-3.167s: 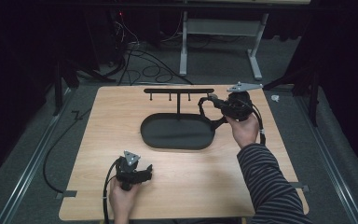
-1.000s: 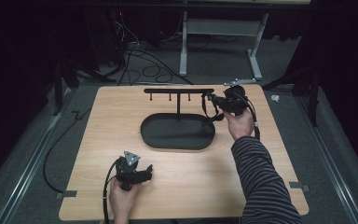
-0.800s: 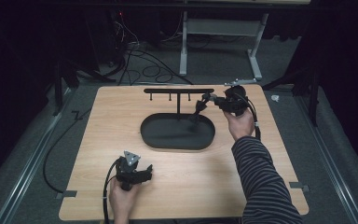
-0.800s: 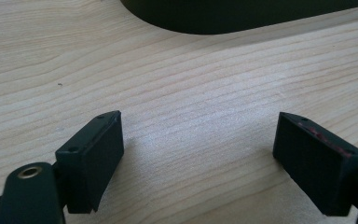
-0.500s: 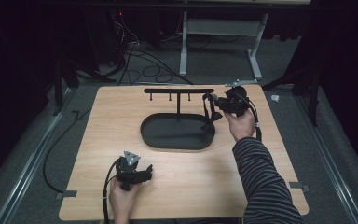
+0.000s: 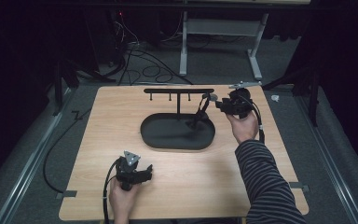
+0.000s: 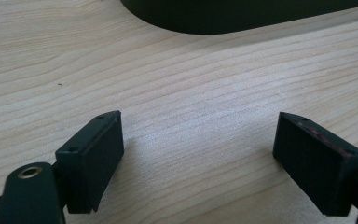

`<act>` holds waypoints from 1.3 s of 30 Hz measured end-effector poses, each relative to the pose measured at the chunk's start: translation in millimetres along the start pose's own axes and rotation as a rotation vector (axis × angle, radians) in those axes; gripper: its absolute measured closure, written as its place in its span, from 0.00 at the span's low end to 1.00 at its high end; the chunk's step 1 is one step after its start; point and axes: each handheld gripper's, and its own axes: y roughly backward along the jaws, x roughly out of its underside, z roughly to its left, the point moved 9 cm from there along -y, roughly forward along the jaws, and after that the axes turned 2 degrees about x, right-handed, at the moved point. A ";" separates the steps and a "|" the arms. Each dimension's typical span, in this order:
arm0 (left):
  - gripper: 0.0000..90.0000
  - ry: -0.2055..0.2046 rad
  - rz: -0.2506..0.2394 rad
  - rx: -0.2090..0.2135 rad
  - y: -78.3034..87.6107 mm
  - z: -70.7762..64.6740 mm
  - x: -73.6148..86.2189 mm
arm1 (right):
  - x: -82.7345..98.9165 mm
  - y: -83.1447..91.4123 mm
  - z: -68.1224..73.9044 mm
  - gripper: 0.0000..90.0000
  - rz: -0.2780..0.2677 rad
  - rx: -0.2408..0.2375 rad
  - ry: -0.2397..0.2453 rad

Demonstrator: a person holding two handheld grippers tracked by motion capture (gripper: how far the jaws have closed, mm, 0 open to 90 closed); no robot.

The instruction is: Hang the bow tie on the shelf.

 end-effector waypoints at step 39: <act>0.18 -0.002 0.002 0.000 0.1 0.1 0.0 | 28.2 27.1 -17.8 0.67 -0.042 -0.011 -0.055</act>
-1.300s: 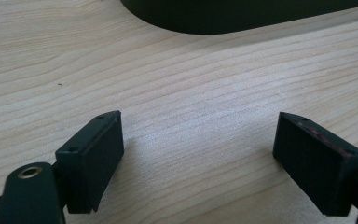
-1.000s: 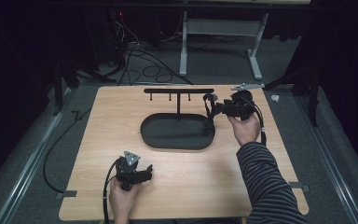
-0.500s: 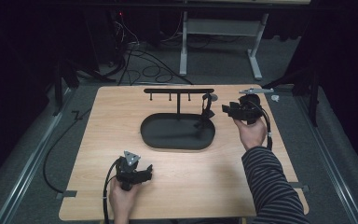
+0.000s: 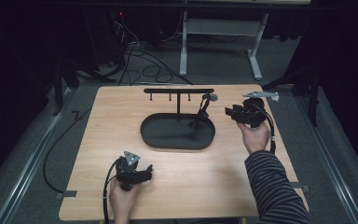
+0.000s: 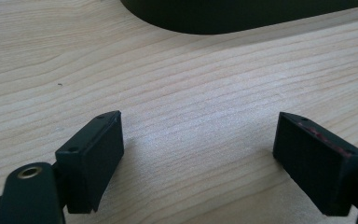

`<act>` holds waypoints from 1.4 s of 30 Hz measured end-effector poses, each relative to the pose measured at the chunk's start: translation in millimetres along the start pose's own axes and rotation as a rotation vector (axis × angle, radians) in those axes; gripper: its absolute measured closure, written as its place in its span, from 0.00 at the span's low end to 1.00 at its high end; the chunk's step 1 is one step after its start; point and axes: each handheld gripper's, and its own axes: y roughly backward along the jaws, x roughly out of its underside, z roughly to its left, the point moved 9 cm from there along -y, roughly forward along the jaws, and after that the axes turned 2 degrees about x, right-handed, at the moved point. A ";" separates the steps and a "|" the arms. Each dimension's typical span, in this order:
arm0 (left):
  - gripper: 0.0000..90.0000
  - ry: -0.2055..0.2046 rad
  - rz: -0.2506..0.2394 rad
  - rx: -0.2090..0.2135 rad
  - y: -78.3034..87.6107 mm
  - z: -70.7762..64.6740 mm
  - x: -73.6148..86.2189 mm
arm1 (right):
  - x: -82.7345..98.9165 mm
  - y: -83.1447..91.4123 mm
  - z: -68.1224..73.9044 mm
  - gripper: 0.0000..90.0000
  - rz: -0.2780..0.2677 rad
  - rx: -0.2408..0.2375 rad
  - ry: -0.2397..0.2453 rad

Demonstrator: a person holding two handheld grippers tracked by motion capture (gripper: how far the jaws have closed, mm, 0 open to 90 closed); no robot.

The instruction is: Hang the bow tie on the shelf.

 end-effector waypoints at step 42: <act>0.18 0.001 -0.001 0.000 -0.1 -0.1 -0.1 | 42.1 19.1 -14.2 0.67 0.014 0.010 -0.024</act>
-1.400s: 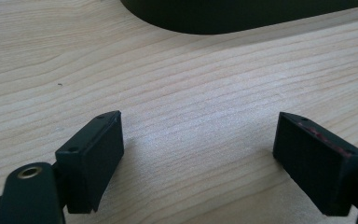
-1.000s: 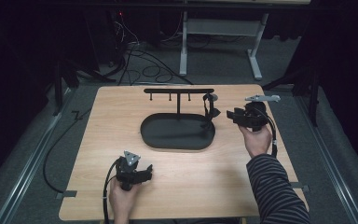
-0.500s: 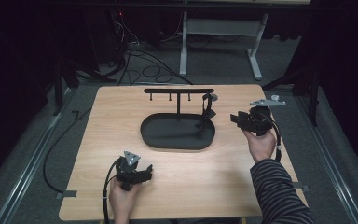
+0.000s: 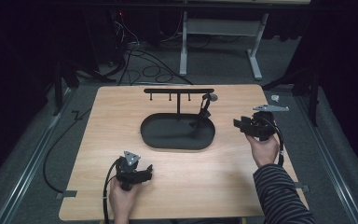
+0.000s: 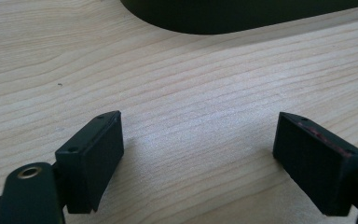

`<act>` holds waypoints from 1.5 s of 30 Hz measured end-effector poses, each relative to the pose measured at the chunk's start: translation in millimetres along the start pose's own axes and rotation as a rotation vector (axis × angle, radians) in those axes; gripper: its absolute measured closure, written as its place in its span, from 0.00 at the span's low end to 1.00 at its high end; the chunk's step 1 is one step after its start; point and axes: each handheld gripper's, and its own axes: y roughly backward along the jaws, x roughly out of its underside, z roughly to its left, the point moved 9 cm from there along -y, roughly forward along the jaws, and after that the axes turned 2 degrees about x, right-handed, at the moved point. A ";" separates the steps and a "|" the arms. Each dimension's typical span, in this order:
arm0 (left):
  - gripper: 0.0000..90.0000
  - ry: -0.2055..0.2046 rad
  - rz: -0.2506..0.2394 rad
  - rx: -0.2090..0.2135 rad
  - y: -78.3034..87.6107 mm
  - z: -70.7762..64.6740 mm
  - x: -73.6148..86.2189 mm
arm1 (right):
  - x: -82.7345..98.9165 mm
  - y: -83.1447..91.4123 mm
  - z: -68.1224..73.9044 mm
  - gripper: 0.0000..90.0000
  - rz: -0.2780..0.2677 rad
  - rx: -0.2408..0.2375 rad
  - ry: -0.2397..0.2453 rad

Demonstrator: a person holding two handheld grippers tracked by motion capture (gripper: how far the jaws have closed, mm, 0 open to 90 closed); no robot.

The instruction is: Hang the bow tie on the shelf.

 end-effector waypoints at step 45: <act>0.18 0.000 0.000 0.000 -0.1 0.0 -0.1 | 42.6 4.5 -14.5 0.66 0.033 -0.002 -0.071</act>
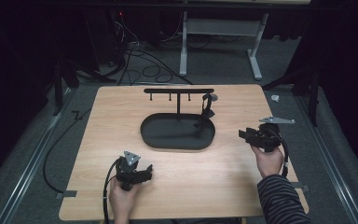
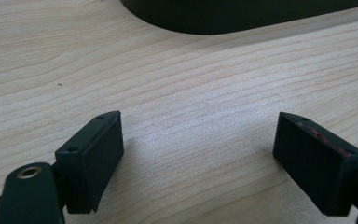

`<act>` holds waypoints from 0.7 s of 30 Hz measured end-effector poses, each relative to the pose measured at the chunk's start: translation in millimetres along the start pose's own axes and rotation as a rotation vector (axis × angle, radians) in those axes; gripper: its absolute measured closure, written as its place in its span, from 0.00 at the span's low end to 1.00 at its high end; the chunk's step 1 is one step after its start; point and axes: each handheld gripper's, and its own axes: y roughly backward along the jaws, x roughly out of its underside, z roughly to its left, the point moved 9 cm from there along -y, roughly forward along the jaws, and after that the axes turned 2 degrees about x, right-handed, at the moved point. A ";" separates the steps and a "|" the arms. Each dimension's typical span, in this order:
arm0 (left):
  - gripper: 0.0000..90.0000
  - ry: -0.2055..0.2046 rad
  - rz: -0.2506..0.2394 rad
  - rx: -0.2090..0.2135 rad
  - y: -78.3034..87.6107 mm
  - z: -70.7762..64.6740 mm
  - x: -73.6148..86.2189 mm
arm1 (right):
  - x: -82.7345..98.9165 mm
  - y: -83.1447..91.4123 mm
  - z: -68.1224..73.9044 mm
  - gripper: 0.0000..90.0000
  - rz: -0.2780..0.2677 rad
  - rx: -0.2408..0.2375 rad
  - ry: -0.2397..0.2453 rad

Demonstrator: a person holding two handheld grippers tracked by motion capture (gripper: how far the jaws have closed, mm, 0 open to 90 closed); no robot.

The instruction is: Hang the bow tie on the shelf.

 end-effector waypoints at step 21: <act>0.18 0.000 0.000 0.000 0.0 0.0 0.0 | 25.4 -4.9 -2.3 0.66 0.038 0.003 -0.020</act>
